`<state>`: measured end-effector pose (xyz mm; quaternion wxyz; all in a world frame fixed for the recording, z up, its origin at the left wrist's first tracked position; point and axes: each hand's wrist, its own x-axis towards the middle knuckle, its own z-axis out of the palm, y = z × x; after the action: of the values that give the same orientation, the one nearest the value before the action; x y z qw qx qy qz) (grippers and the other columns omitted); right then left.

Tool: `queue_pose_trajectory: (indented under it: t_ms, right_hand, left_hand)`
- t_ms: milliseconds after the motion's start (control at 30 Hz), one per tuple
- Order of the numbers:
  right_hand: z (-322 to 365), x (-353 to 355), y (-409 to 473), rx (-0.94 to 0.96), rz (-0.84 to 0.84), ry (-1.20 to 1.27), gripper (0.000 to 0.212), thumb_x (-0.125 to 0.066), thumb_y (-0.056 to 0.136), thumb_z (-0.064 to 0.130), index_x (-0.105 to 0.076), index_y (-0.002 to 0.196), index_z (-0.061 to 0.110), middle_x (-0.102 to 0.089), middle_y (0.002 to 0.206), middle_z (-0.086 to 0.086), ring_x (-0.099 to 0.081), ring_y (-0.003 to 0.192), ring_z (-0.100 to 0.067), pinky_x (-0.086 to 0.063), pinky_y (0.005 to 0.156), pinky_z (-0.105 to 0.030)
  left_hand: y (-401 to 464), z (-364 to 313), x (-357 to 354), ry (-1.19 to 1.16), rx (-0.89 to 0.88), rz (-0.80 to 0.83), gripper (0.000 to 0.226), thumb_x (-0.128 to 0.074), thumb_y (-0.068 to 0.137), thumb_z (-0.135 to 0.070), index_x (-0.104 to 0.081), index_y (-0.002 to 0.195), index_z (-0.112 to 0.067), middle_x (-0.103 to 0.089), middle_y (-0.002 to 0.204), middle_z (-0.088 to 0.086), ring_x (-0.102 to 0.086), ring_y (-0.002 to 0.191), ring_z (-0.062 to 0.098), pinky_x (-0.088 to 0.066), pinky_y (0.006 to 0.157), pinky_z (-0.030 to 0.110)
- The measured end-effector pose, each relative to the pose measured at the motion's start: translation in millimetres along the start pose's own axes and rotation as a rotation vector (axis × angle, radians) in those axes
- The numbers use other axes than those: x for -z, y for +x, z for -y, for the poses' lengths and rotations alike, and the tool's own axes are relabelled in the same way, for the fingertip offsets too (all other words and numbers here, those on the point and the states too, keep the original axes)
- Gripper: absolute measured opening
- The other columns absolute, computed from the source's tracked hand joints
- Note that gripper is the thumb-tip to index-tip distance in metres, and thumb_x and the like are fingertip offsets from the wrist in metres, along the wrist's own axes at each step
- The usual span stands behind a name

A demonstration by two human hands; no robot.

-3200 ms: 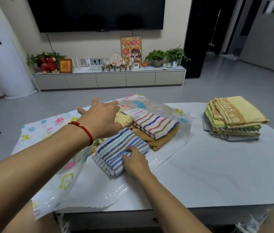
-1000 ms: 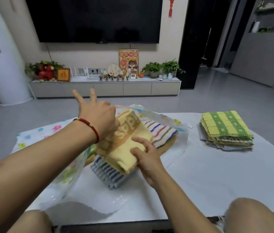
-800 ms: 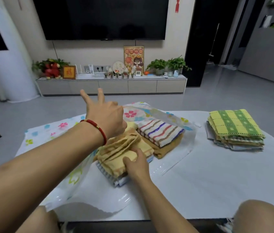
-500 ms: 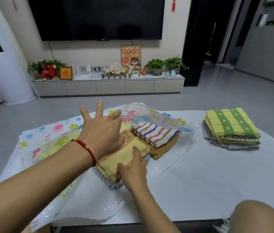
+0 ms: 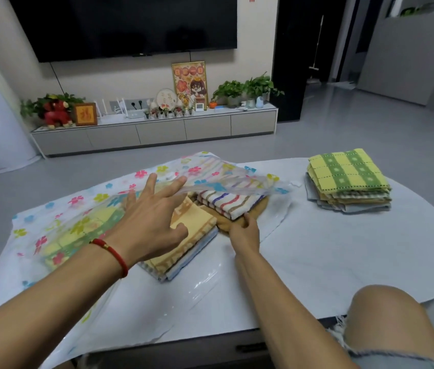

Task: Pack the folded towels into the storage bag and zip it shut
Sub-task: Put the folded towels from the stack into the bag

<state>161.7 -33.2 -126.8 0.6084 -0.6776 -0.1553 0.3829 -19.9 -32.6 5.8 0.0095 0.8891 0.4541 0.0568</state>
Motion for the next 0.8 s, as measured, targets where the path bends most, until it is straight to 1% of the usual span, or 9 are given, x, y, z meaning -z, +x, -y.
queue_pose_trajectory:
  t_ms: [100, 200, 267, 333, 433, 533, 633, 700, 800]
  right_hand:
    - [5, 5, 16, -0.029, 0.240, -0.103, 0.068, -0.060, 0.088, 0.003, -0.044, 0.153, 0.016, -0.053, 0.149, -0.006, -0.056, 0.129, -0.027, -0.049, 0.110, -0.043]
    - [14, 38, 29, -0.087, 0.372, -0.148, 0.052, -0.058, 0.085, -0.010, -0.062, 0.133, 0.009, -0.064, 0.117, -0.013, -0.065, 0.091, -0.023, -0.059, 0.085, -0.035]
    - [29, 75, 36, -0.115, 0.430, -0.279, 0.031, -0.059, 0.089, -0.006, -0.070, 0.115, 0.008, -0.066, 0.096, -0.017, -0.064, 0.075, -0.026, -0.058, 0.068, -0.033]
    - [52, 114, 47, -0.134, 0.421, -0.449, 0.021, -0.063, 0.093, 0.008, -0.068, 0.113, 0.006, -0.075, 0.097, -0.016, -0.069, 0.067, -0.025, -0.059, 0.057, -0.028]
    - [87, 166, 72, 0.034, 0.183, -0.676, 0.020, -0.060, 0.096, 0.015, -0.070, 0.108, 0.002, -0.078, 0.099, -0.016, -0.072, 0.068, -0.024, -0.058, 0.056, -0.028]
    - [110, 205, 111, 0.329, -0.190, -0.920, 0.025, -0.052, 0.096, 0.012, -0.073, 0.110, 0.009, -0.076, 0.106, -0.017, -0.071, 0.094, -0.036, -0.059, 0.078, -0.039]
    - [119, 231, 156, 0.484, -0.424, -1.133, 0.036, -0.050, 0.098, 0.011, -0.067, 0.129, 0.017, -0.060, 0.135, -0.017, -0.053, 0.126, -0.038, -0.044, 0.099, -0.044]
    - [124, 243, 189, 0.463, -0.459, -1.219, 0.042, -0.047, 0.103, 0.018, -0.055, 0.143, 0.022, -0.045, 0.145, -0.021, -0.037, 0.137, -0.040, -0.033, 0.110, -0.048]
    - [128, 251, 233, 0.255, -0.416, -1.200, 0.044, -0.039, 0.105, 0.029, -0.042, 0.148, 0.020, -0.046, 0.142, -0.028, -0.040, 0.133, -0.045, -0.030, 0.111, -0.051]
  left_hand:
    - [-1, 1, -5, 0.069, -0.008, -0.026, 0.062, -0.051, 0.084, -0.039, -0.042, 0.145, -0.031, 0.000, 0.165, -0.014, 0.009, 0.151, 0.033, -0.011, 0.117, 0.067]
    - [4, -1, -12, 0.177, -0.020, -0.046, 0.059, -0.046, 0.087, -0.041, -0.040, 0.146, -0.032, 0.003, 0.166, -0.007, 0.009, 0.151, 0.034, -0.008, 0.118, 0.065]
    - [11, -8, -21, 0.236, -0.038, -0.043, 0.062, -0.044, 0.088, -0.042, -0.032, 0.149, -0.034, 0.005, 0.166, -0.005, 0.012, 0.151, 0.035, -0.008, 0.117, 0.066]
    - [22, -17, -27, 0.270, -0.060, -0.062, 0.063, -0.044, 0.089, -0.044, -0.029, 0.150, -0.035, 0.004, 0.166, -0.004, 0.012, 0.151, 0.035, -0.009, 0.117, 0.067]
    - [42, -31, -31, 0.310, -0.083, -0.079, 0.060, -0.044, 0.088, -0.046, -0.034, 0.147, -0.038, 0.002, 0.166, -0.004, 0.011, 0.151, 0.037, -0.008, 0.116, 0.069]
    - [61, -42, -32, 0.355, -0.091, -0.072, 0.056, -0.045, 0.089, -0.046, -0.039, 0.144, -0.041, 0.001, 0.166, -0.002, 0.010, 0.150, 0.039, -0.008, 0.114, 0.071]
    - [77, -51, -34, 0.383, -0.093, -0.091, 0.051, -0.042, 0.089, -0.048, -0.045, 0.140, -0.042, -0.001, 0.166, 0.000, 0.011, 0.150, 0.040, -0.007, 0.112, 0.073]
    - [85, -54, -34, 0.391, -0.083, -0.108, 0.049, -0.041, 0.090, -0.051, -0.049, 0.137, -0.043, -0.003, 0.166, 0.000, 0.012, 0.150, 0.040, -0.007, 0.112, 0.074]
    - [93, -53, -38, 0.402, -0.063, -0.138, 0.048, -0.039, 0.088, -0.052, -0.053, 0.133, -0.044, -0.007, 0.166, -0.001, 0.011, 0.150, 0.039, -0.009, 0.112, 0.074]
